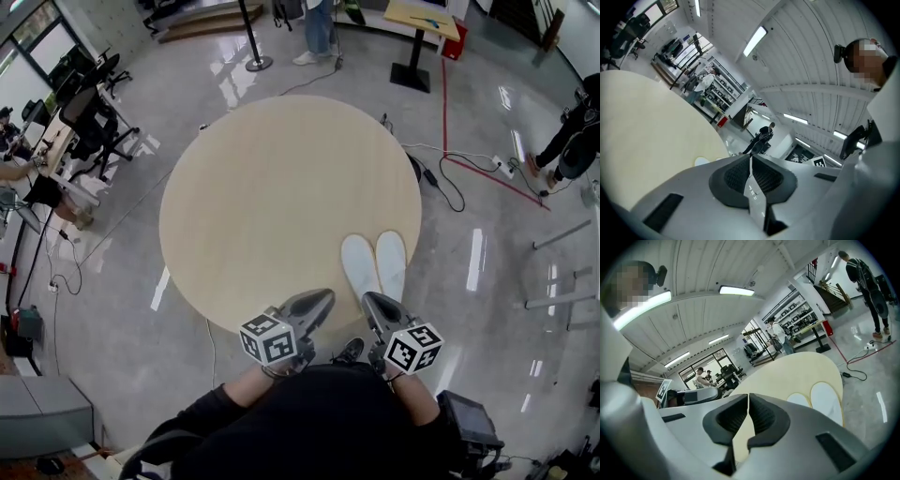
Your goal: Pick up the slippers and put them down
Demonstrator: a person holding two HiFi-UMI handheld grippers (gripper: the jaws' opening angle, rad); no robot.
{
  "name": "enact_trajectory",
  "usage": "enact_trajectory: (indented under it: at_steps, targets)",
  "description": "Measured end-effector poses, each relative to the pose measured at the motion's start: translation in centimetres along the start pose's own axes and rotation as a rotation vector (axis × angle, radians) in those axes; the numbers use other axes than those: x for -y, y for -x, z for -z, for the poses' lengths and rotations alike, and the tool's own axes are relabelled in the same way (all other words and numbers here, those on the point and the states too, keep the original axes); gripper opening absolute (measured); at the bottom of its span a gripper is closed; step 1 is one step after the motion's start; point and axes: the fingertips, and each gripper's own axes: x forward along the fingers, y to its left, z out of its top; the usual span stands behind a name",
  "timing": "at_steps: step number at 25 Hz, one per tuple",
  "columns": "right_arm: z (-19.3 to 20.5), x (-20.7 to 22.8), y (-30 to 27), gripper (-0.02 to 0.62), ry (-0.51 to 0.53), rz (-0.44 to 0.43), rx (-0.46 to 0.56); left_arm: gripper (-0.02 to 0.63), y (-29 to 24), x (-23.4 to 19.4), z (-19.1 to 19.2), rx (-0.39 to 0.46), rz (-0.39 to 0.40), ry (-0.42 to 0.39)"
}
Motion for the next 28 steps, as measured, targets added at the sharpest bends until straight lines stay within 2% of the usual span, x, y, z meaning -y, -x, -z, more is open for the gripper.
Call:
enact_trajectory:
  at_steps: [3,5,10,13,21,28]
  targets:
    - [-1.5,-2.8,-0.6,0.025,0.069,0.021,0.064,0.038,2.9,-1.4,-1.5,0.005,-0.075,-0.048]
    - [-2.9,-5.1,-1.2,0.025,0.143,0.017,0.093,0.038,4.5,-1.6,-3.0,0.027,-0.093,-0.09]
    - [-5.6,-10.8,-2.4,0.025,0.329,0.01,0.107,0.038,7.7,0.4,-6.9,0.088,-0.009,-0.146]
    - [-6.1,-13.2,-2.2,0.025,0.386,0.02,0.12,0.038,8.9,1.8,-7.8,0.1,0.034,-0.197]
    - [-4.4,-16.3,-0.8,0.025,0.391,0.061,0.207,0.038,11.2,3.4,-6.2,0.054,0.114,-0.287]
    - [-1.2,-19.6,-2.1,0.025,0.363,0.055,0.22,0.038,15.5,2.9,-5.4,0.028,0.103,-0.384]
